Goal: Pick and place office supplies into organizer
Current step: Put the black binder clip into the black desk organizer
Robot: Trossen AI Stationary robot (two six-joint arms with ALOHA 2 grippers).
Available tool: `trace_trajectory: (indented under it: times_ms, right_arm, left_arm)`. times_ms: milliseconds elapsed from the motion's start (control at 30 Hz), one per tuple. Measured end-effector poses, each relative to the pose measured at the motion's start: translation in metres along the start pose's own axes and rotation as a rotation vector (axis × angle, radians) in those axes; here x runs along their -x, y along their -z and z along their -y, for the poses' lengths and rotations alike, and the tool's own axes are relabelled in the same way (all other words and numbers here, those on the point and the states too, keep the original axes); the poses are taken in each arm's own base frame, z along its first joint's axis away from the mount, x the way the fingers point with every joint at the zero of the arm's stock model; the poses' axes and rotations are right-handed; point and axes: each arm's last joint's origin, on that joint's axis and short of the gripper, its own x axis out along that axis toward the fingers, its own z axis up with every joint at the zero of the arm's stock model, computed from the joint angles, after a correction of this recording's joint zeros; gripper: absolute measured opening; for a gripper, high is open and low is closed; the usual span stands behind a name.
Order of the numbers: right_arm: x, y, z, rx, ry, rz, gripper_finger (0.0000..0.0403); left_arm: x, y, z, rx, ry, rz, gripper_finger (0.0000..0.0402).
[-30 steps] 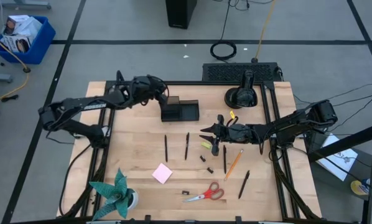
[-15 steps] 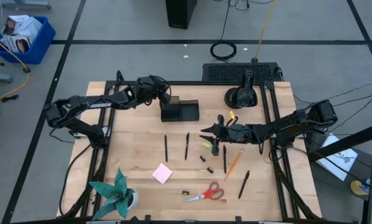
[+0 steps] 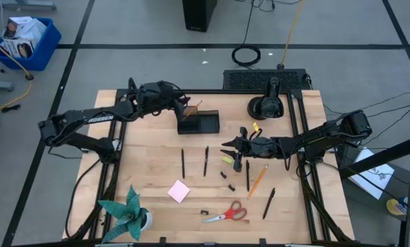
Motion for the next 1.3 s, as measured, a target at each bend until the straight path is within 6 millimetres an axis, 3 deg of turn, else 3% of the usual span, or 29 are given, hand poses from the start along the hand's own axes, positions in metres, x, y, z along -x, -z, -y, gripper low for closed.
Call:
trace_trajectory:
  times_ms: [67,200,333,567,767,1000,1300]
  right_arm:
    - [0.0,0.0,0.0,0.0,-0.008,-0.005,0.0109]
    - [0.001,0.0,-0.007,-0.031,-0.235,-0.02,0.0109]
    - [0.001,-0.005,-0.009,-0.117,-0.313,0.004,0.0109]
    - [0.001,0.002,-0.009,-0.102,-0.281,-0.058,0.0104]
    - [0.004,0.005,-0.016,-0.032,-0.2,-0.055,0.0105]
    - [0.018,0.011,-0.046,0.031,-0.134,-0.043,0.0123]
    - [0.061,0.036,-0.096,0.106,0.078,-0.028,0.0149]
  left_arm:
    - [0.008,-0.004,0.009,0.014,0.102,0.003,0.0191]
    - [0.023,-0.008,0.032,-0.013,0.285,0.009,0.0191]
    - [0.035,-0.004,0.054,-0.048,0.387,-0.008,0.0191]
    - [0.052,0.01,0.095,-0.162,0.558,-0.04,0.0191]
    - [0.064,0.03,0.12,-0.18,0.537,-0.028,0.0191]
    - [0.077,0.072,0.12,-0.129,0.549,0.046,0.0191]
    - [0.099,0.111,0.102,-0.164,0.453,0.113,0.0191]
